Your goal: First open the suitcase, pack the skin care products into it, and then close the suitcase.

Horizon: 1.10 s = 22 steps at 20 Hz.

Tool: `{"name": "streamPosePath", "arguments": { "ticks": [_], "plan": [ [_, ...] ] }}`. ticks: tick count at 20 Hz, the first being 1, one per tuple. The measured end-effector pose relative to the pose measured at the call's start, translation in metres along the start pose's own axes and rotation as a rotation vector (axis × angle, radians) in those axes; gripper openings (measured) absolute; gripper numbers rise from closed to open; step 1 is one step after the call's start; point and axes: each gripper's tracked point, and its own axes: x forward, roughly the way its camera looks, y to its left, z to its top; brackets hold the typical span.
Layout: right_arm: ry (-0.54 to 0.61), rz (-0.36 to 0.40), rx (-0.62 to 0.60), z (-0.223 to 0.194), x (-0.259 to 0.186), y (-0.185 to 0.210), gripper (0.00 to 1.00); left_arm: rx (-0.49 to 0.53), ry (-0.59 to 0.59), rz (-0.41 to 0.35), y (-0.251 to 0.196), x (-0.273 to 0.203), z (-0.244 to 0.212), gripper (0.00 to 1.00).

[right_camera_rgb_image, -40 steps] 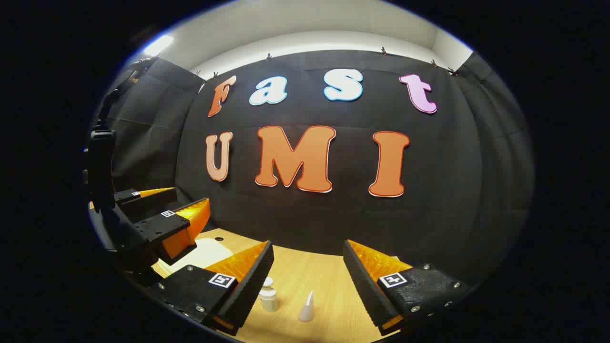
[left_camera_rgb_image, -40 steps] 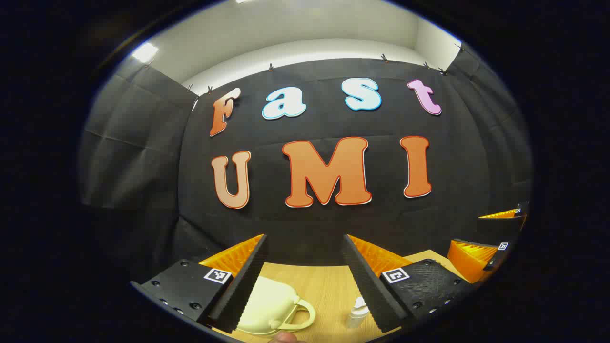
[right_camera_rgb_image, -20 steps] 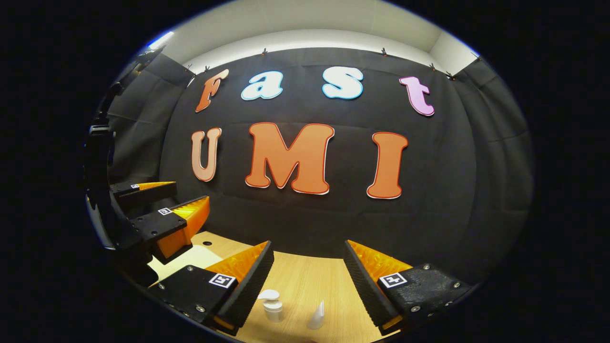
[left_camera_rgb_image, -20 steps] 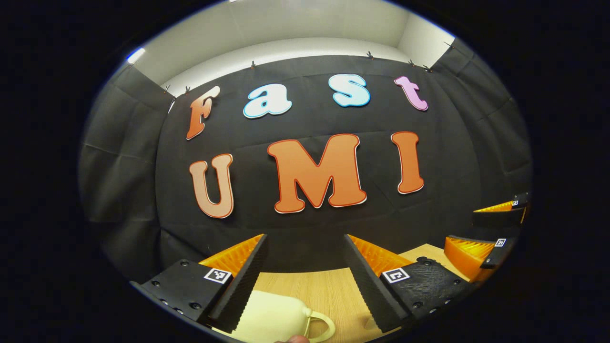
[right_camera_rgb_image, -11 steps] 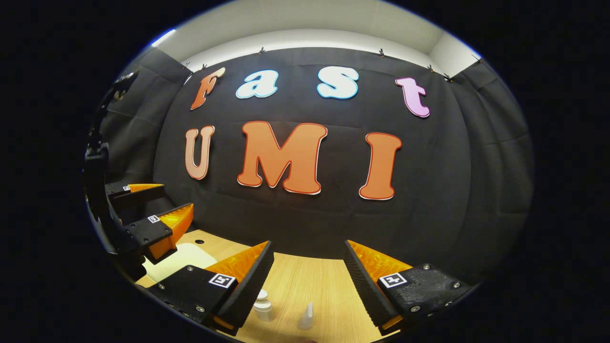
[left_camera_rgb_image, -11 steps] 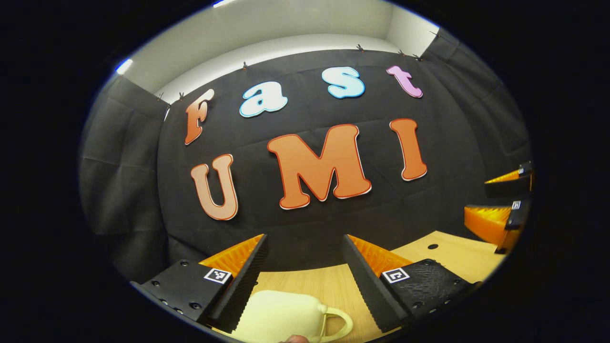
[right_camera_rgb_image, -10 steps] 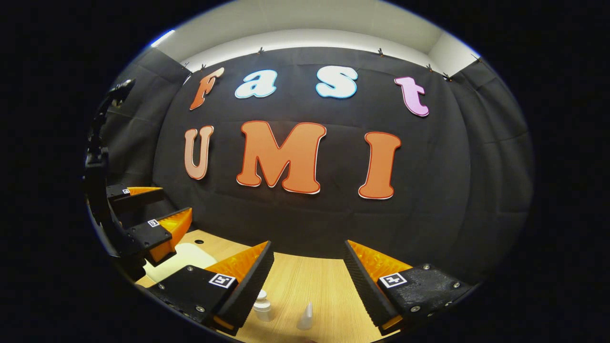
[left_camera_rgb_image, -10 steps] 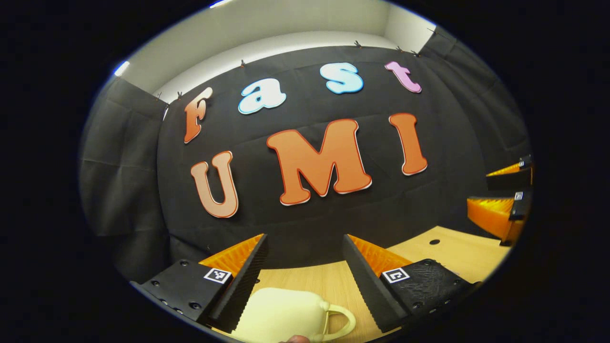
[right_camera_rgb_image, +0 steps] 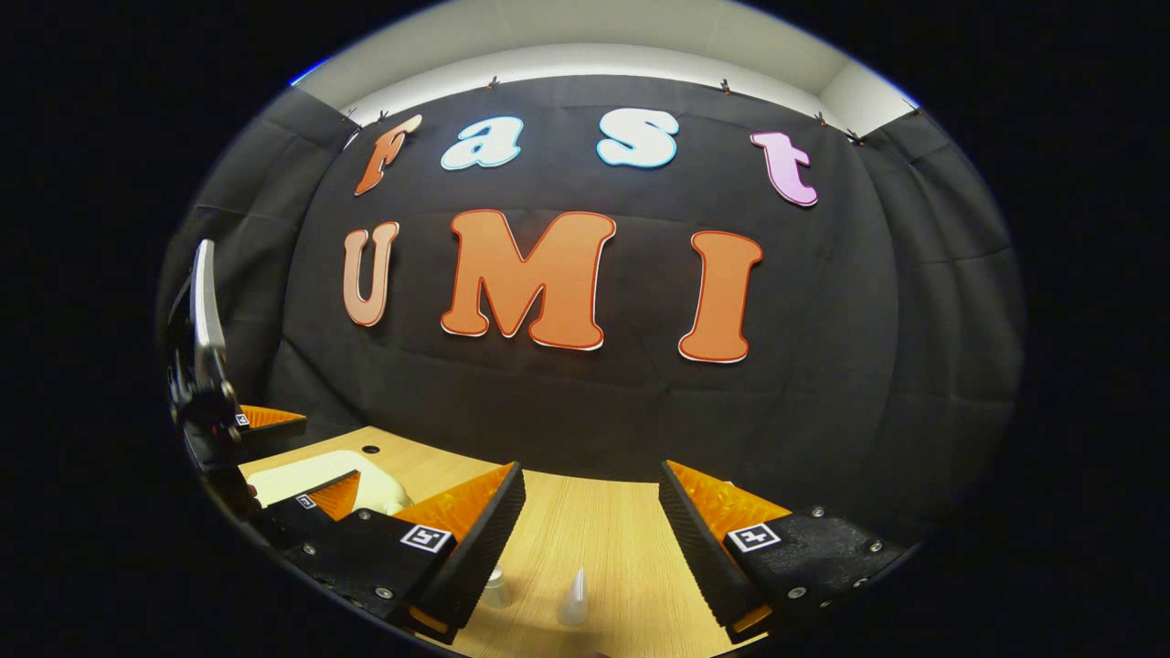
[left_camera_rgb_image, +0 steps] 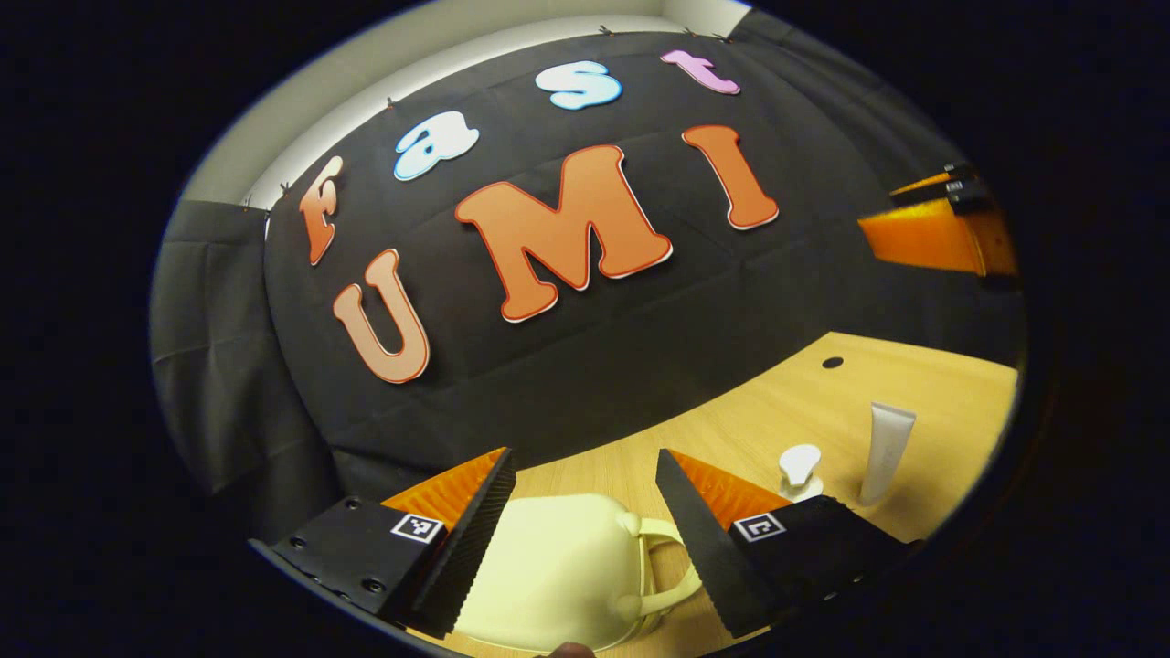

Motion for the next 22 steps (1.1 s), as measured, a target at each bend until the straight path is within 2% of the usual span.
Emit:
{"name": "streamPosePath", "arguments": {
  "ticks": [3, 10, 15, 18, 21, 22],
  "plan": [
    [-0.001, -0.013, 0.0, -0.001, 0.003, -0.007, 0.94, 0.048, 0.03, -0.028, -0.016, -0.001, -0.02, 0.99],
    [0.003, -0.053, -0.034, -0.005, 0.003, -0.024, 0.94, 0.265, 0.113, -0.131, -0.053, -0.001, -0.068, 0.99],
    [0.016, -0.06, -0.031, -0.011, 0.0, -0.028, 0.94, 0.368, 0.177, -0.19, -0.072, -0.002, -0.105, 0.98],
    [0.016, -0.064, -0.038, -0.013, -0.001, -0.027, 0.94, 0.434, 0.241, -0.255, -0.085, -0.005, -0.133, 0.98],
    [0.019, -0.065, -0.037, -0.015, -0.003, -0.027, 0.94, 0.496, 0.255, -0.265, -0.083, -0.008, -0.138, 1.0],
    [0.021, -0.063, -0.037, -0.016, -0.003, -0.027, 0.94, 0.526, 0.255, -0.265, -0.081, -0.007, -0.139, 0.95]
  ]
}}
